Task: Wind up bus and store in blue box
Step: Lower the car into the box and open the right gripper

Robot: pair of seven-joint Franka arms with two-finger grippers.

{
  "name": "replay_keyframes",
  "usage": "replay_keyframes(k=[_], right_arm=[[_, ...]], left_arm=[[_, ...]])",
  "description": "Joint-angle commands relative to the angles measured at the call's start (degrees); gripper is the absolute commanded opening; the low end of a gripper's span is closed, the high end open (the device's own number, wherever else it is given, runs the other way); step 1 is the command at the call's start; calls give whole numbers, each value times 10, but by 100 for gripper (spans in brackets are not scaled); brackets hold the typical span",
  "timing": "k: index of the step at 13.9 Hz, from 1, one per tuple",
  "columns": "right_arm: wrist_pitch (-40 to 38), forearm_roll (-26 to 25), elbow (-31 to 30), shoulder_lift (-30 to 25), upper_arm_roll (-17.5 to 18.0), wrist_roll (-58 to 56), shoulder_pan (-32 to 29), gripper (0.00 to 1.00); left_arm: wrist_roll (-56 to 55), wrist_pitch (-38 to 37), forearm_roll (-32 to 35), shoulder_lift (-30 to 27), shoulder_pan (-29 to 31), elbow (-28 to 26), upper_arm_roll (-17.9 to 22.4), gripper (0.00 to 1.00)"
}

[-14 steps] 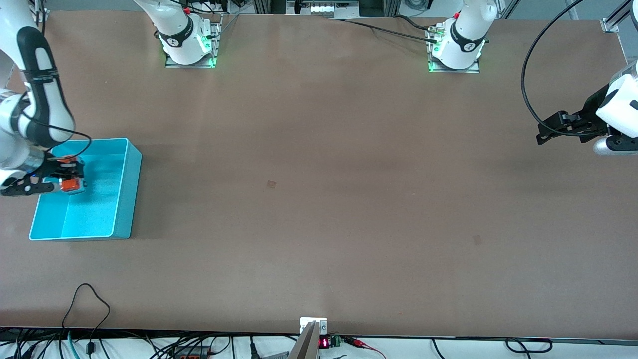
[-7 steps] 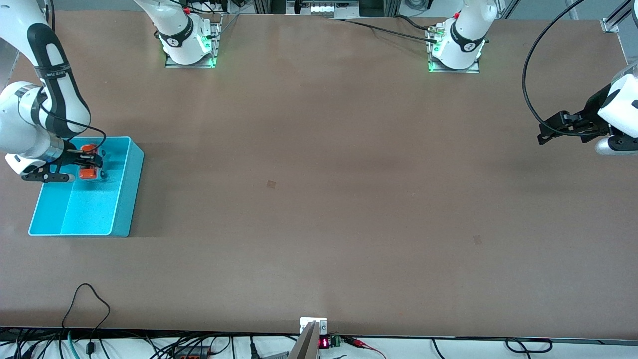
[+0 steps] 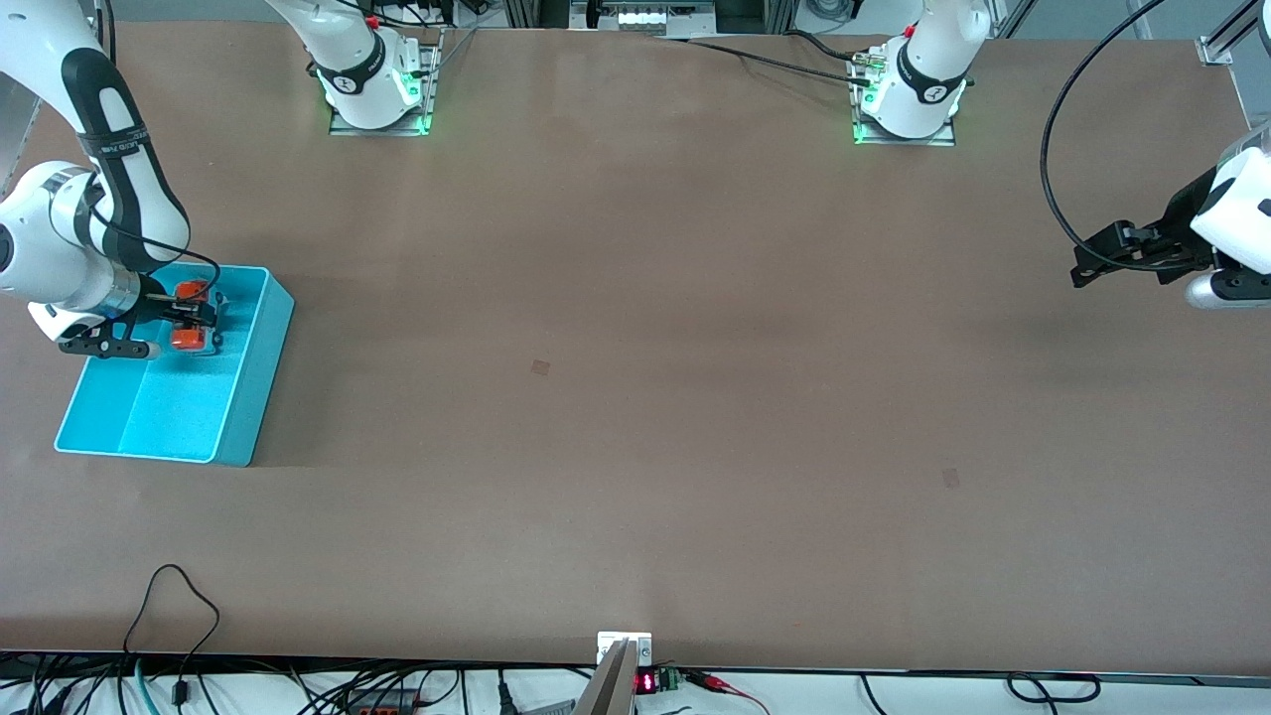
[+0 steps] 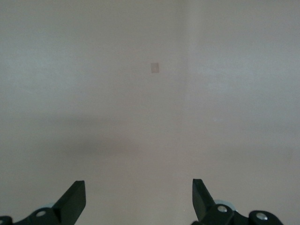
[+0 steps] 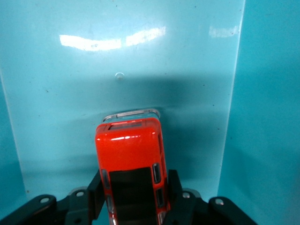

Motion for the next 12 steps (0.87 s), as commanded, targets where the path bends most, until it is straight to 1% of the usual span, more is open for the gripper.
replay_keyframes(k=[1, 6, 7, 8, 10, 11, 12], right_arm=[[5, 11, 9, 6, 9, 4, -7, 0], [9, 15, 39, 34, 9, 4, -6, 1], [13, 19, 40, 38, 9, 4, -7, 7], [15, 19, 41, 40, 10, 4, -7, 17], [16, 27, 42, 43, 10, 4, -7, 51], [16, 31, 42, 43, 10, 4, -6, 61], [16, 31, 43, 43, 10, 4, -6, 67]], left_arm=[[3, -1, 3, -8, 2, -3, -1, 100], [3, -1, 3, -7, 2, -3, -1, 100], [3, 0, 3, -6, 2, -3, -1, 100], [3, 0, 3, -6, 2, -2, -1, 100], [3, 0, 3, -6, 2, -2, -1, 100], [3, 1, 3, -6, 2, -2, -1, 100], [3, 1, 3, -6, 2, -2, -1, 100]])
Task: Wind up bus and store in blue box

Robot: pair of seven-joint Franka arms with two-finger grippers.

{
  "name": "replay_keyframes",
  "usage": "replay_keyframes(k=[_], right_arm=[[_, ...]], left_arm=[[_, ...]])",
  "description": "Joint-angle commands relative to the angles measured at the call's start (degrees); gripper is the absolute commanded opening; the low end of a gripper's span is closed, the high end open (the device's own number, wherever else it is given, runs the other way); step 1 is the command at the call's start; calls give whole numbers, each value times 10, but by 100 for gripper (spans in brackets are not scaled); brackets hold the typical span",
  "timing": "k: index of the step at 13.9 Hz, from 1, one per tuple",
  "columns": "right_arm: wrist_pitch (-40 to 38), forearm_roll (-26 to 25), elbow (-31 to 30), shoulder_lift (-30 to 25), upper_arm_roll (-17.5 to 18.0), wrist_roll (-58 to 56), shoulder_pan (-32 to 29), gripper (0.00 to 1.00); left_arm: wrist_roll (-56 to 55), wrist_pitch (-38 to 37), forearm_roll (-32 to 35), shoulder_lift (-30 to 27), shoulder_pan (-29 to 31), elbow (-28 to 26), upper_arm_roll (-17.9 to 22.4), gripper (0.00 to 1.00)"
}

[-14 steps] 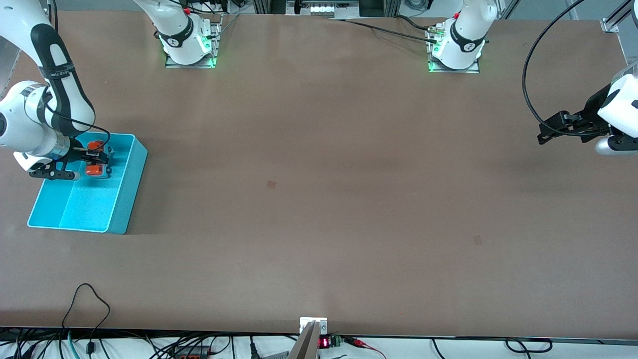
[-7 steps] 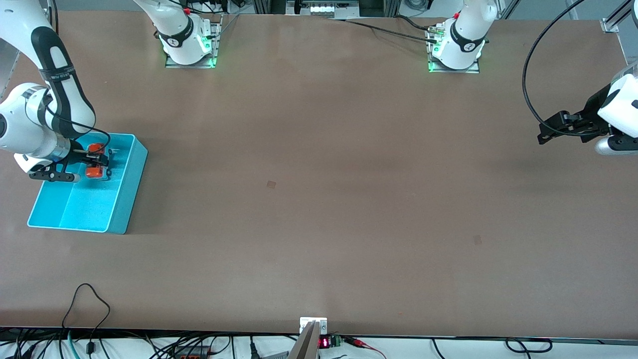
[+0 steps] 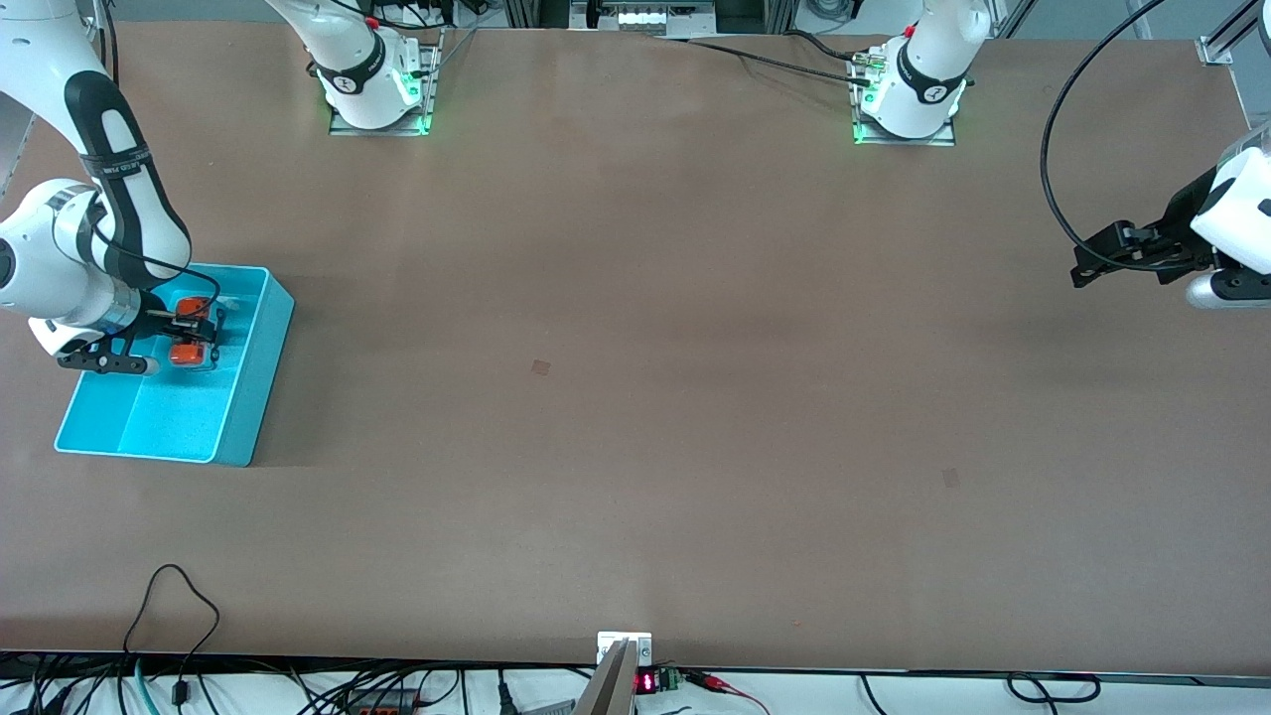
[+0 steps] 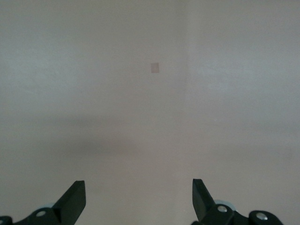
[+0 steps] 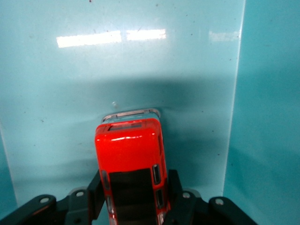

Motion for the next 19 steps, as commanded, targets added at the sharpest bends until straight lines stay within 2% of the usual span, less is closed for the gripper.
replay_keyframes(k=[1, 2, 3, 4, 6, 8, 11, 14, 18, 19], right_arm=[[3, 9, 9, 6, 7, 4, -6, 74], [0, 9, 15, 6, 7, 3, -5, 81], [-1, 9, 23, 6, 7, 1, -3, 93], [-2, 9, 33, 6, 7, 0, 0, 100], [-8, 9, 58, 6, 7, -6, 7, 100], [-61, 9, 101, 1, 7, -6, 18, 100], [-221, 8, 228, -1, 7, -5, 45, 100], [-349, 11, 340, -1, 7, -4, 78, 100], [-487, 9, 444, -4, 7, -6, 111, 100], [-501, 10, 457, -7, 8, -9, 113, 100]], left_arm=[[3, 1, 3, -6, 2, -2, -1, 100], [3, 1, 3, -6, 2, -2, -1, 100], [3, 1, 3, -6, 2, -2, -1, 100], [3, 1, 3, -6, 2, -2, -1, 100], [3, 1, 3, -6, 2, -2, -1, 100], [3, 1, 3, -5, 2, -2, -1, 100], [3, 1, 3, -5, 2, -2, -1, 100], [3, 1, 3, -5, 2, -1, -1, 100], [3, 10, 3, -4, 1, -1, -1, 100], [3, 10, 2, -5, 1, -1, -2, 100]])
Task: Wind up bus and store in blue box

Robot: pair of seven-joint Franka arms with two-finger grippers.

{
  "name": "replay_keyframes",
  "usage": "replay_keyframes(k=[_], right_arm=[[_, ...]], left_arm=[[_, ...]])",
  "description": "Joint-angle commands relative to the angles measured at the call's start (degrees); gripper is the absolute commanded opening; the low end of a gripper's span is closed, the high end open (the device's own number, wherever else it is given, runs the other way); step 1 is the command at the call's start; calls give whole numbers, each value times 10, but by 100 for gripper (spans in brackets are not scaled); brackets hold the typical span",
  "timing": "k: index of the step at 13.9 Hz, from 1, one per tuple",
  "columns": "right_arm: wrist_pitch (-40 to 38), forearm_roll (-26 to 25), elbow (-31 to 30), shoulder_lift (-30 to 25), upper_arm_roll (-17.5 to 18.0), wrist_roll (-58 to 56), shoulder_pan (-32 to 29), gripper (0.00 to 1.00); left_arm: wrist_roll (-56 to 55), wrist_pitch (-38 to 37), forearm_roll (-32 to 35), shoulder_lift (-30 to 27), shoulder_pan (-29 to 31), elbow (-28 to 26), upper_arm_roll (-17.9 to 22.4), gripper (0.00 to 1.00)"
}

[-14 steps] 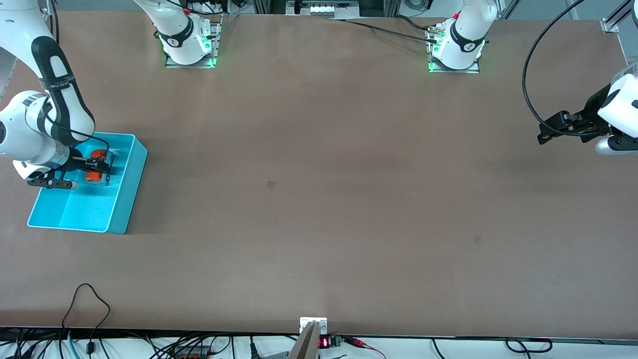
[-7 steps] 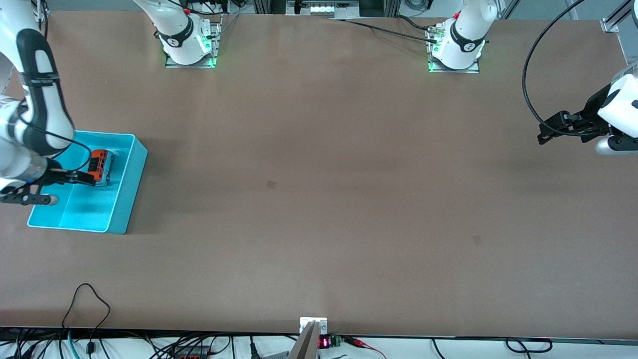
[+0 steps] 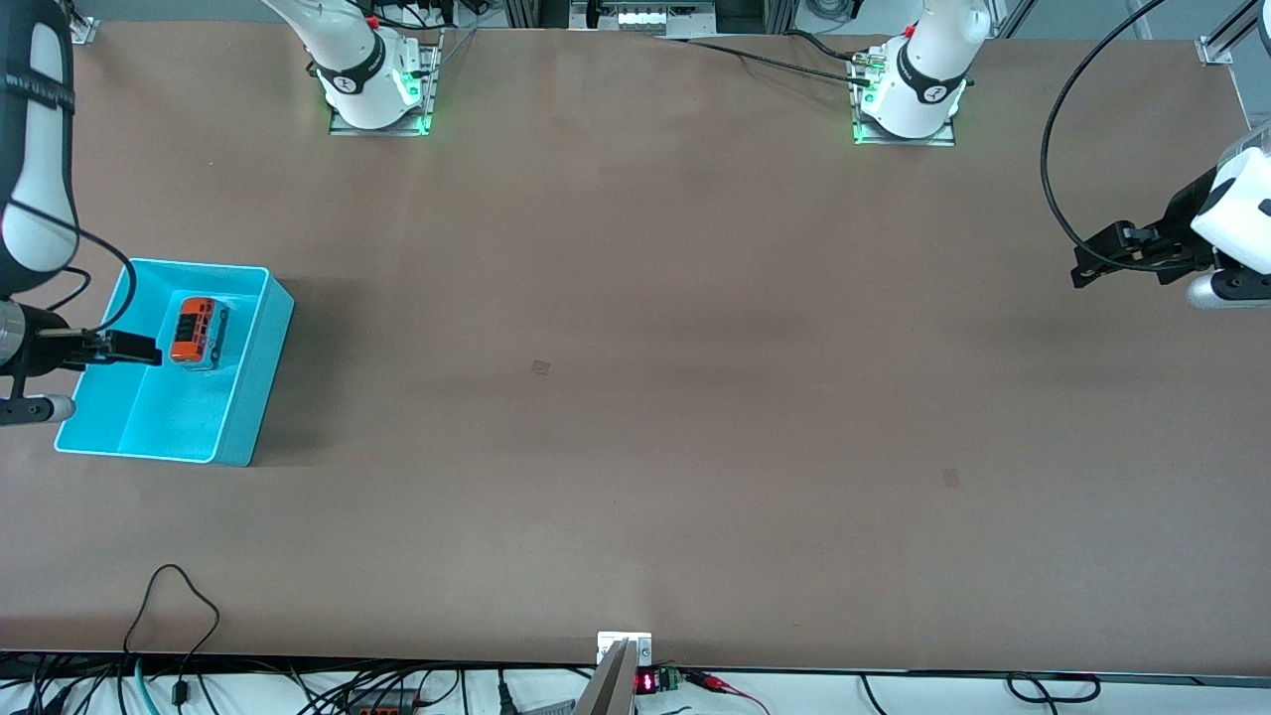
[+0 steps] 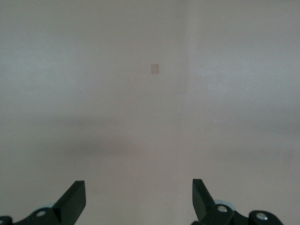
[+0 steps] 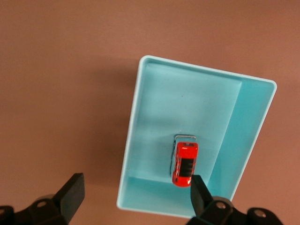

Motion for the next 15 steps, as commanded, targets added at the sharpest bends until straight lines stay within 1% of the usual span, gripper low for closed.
replay_keyframes(k=[1, 3, 5, 7, 8, 11, 13, 15], right_arm=[[-44, 7, 44, -14, -3, -9, 9, 100], [-40, 5, 25, -62, -2, -5, 28, 100], [-33, 3, -10, -114, 12, 0, 33, 100], [-20, 24, -82, -164, 14, -1, 16, 100], [-4, 37, -92, -175, 18, 1, 16, 100], [-2, 31, -94, -173, 22, -1, 17, 100], [-5, 5, -91, -175, 29, 1, 22, 100], [-5, 2, -91, -175, 35, 38, 22, 100]], left_arm=[[3, 5, 2, -6, 1, -1, -2, 100], [3, 6, -2, -6, 0, -1, -3, 100], [3, 7, -2, -5, -5, 0, -3, 100], [3, 7, -2, -4, -5, 0, -2, 100], [3, 7, -2, -4, -3, 0, -2, 100], [3, 7, -3, -4, -1, 0, -2, 100], [3, 7, -3, -4, -1, 0, -2, 100], [3, 15, -8, -3, 0, -3, -1, 100]])
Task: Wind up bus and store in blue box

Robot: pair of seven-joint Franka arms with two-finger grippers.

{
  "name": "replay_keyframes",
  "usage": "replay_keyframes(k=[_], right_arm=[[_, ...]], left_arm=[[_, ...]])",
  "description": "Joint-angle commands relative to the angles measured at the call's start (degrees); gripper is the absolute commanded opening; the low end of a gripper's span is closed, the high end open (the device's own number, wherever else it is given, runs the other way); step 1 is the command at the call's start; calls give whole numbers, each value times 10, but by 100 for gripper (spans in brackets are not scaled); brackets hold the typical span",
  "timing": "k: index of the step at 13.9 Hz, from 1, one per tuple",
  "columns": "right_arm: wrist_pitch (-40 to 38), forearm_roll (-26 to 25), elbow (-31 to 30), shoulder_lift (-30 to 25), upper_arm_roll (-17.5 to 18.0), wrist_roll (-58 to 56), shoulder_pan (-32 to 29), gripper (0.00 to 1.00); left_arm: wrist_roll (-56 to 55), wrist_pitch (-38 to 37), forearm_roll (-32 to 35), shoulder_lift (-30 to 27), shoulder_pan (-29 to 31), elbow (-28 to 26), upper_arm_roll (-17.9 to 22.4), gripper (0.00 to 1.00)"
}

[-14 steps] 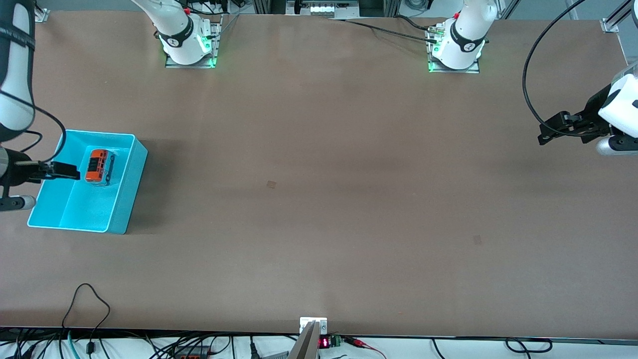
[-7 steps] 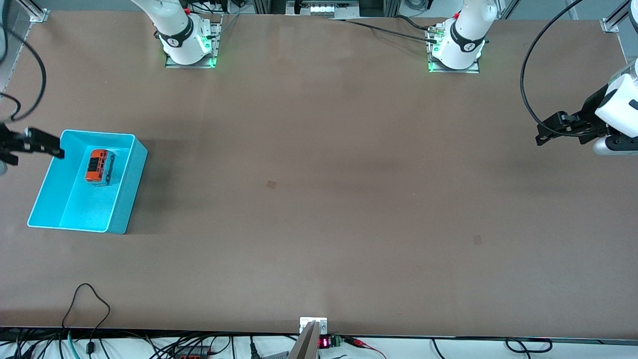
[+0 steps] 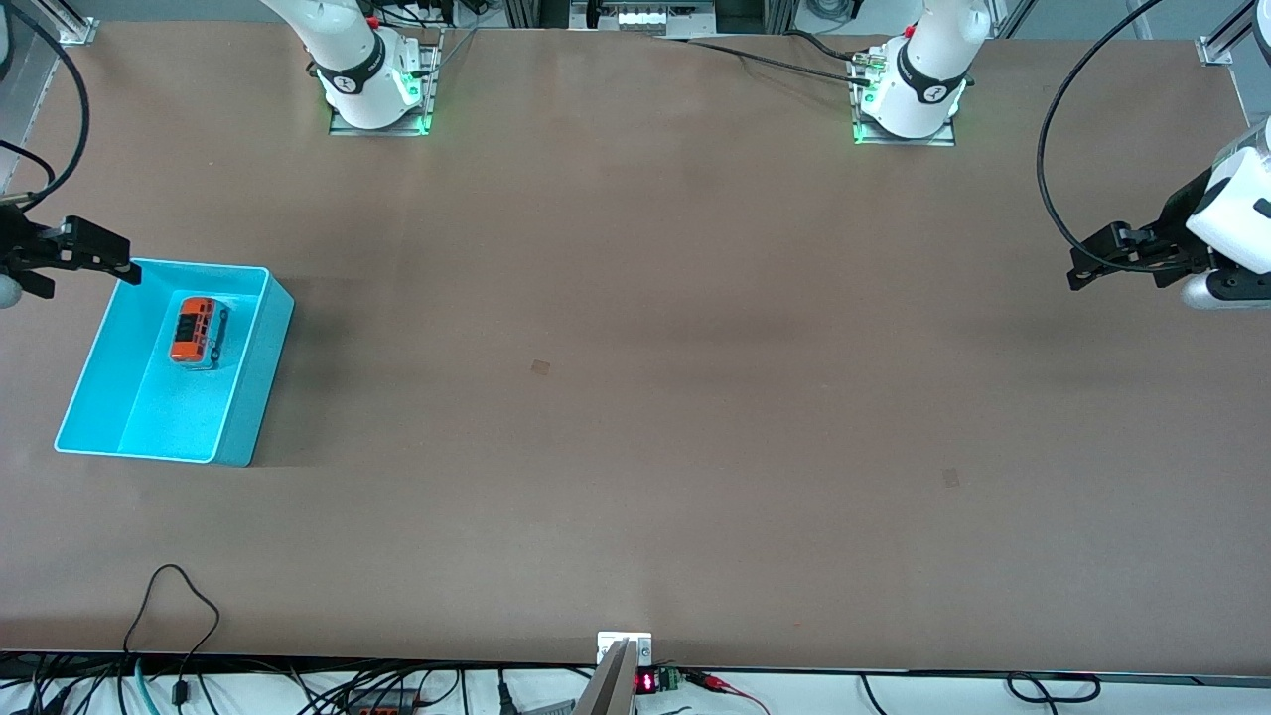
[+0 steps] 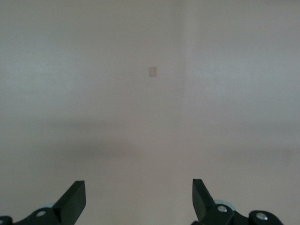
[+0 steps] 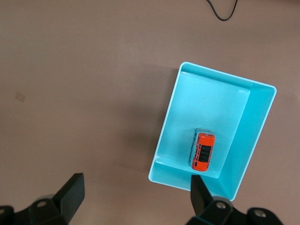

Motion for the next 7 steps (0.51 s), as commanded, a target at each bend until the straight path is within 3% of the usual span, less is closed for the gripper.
replay_keyframes(k=[1, 5, 7], right_arm=[[6, -11, -13, -14, 11, 41, -1, 100], [6, -11, -14, -13, 12, 42, -1, 100], [5, -10, -15, -13, 12, 41, -2, 100]], left_arm=[[3, 8, -7, -2, 4, -1, 1, 100], [3, 3, -7, 7, -15, 11, 12, 100], [3, 3, -7, 9, -42, 12, 41, 100]])
